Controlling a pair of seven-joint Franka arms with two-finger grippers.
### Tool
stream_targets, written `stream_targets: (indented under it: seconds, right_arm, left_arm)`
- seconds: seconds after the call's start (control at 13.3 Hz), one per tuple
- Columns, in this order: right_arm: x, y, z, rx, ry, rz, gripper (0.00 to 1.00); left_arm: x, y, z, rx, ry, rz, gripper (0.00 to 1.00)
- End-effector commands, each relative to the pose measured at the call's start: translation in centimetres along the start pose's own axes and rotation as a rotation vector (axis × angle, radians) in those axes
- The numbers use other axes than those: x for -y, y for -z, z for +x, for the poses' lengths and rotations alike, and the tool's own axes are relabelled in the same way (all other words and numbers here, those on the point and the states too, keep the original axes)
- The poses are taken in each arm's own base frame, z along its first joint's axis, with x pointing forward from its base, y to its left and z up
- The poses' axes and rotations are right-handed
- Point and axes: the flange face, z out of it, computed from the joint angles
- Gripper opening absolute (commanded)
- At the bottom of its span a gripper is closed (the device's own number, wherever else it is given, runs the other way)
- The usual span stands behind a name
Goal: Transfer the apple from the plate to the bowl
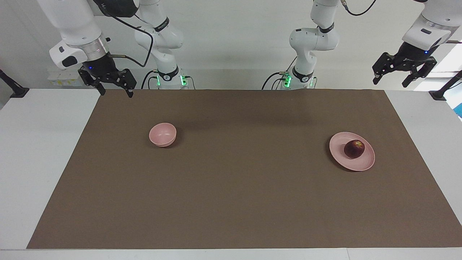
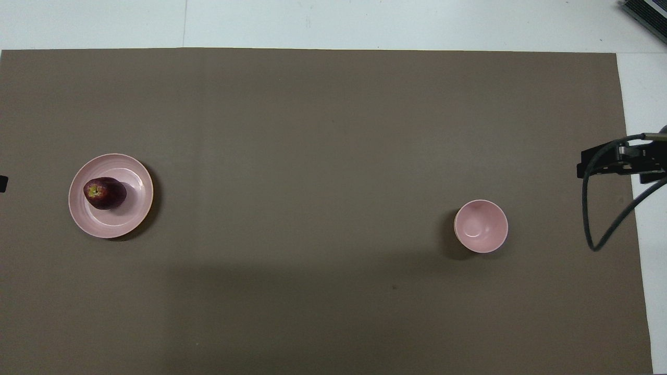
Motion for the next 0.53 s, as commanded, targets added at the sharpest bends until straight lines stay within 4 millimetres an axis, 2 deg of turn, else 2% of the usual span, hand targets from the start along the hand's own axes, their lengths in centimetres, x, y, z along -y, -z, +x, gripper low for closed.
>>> stream_targets:
  seconds: [0.0,0.45]
  right_arm:
    - [-0.1,0.01,-0.45,0.003,0.011,0.016,1.0]
    - [-0.1,0.01,-0.45,0.003,0.011,0.016,1.0]
  left_arm:
    - [-0.31,0.02,-0.63,-0.014,-0.011,0.005,1.0]
    - [-1.13,0.1,-0.28,-0.025,-0.014,0.005,1.0]
